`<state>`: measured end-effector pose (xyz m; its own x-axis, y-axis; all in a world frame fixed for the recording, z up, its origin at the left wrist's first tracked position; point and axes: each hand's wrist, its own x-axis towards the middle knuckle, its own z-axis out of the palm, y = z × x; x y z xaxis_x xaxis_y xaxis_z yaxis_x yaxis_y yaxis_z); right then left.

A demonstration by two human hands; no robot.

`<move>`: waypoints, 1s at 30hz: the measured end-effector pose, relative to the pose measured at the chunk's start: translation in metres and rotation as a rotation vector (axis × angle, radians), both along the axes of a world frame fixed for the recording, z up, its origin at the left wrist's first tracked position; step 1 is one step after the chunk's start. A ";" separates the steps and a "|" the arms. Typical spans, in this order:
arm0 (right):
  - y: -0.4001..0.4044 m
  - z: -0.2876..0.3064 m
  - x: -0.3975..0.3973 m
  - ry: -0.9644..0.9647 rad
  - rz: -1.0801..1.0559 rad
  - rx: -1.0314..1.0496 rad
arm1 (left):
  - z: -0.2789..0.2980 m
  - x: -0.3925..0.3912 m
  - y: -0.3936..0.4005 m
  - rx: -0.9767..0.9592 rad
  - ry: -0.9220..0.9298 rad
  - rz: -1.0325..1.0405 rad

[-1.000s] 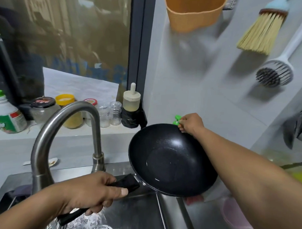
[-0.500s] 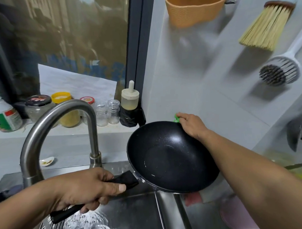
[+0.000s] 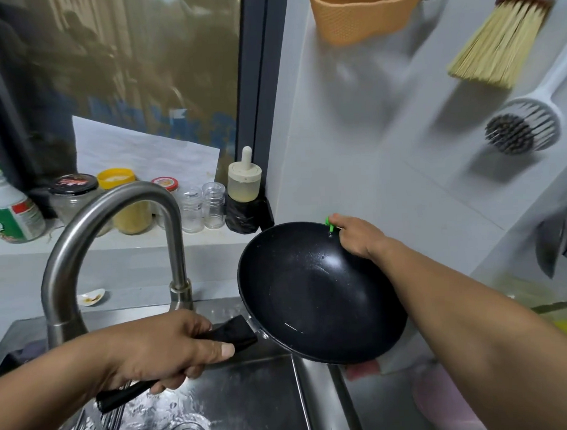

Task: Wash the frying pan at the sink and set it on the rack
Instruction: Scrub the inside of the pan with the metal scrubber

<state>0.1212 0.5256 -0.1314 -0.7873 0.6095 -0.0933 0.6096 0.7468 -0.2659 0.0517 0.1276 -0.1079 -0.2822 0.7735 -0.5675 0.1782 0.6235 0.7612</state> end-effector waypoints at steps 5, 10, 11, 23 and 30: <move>0.001 0.015 -0.003 -0.038 0.050 0.040 | -0.007 -0.002 0.000 0.017 -0.021 -0.003; -0.011 0.007 0.002 -0.095 0.038 0.106 | -0.014 -0.004 0.001 0.051 -0.044 -0.012; -0.013 0.004 0.002 -0.086 0.030 0.120 | -0.014 -0.005 0.000 0.048 -0.043 -0.014; -0.008 0.006 0.004 0.054 0.029 0.065 | -0.024 -0.002 -0.010 0.059 -0.046 -0.023; -0.033 -0.001 0.043 0.330 -0.146 0.066 | -0.052 0.008 -0.041 -0.030 -0.097 -0.036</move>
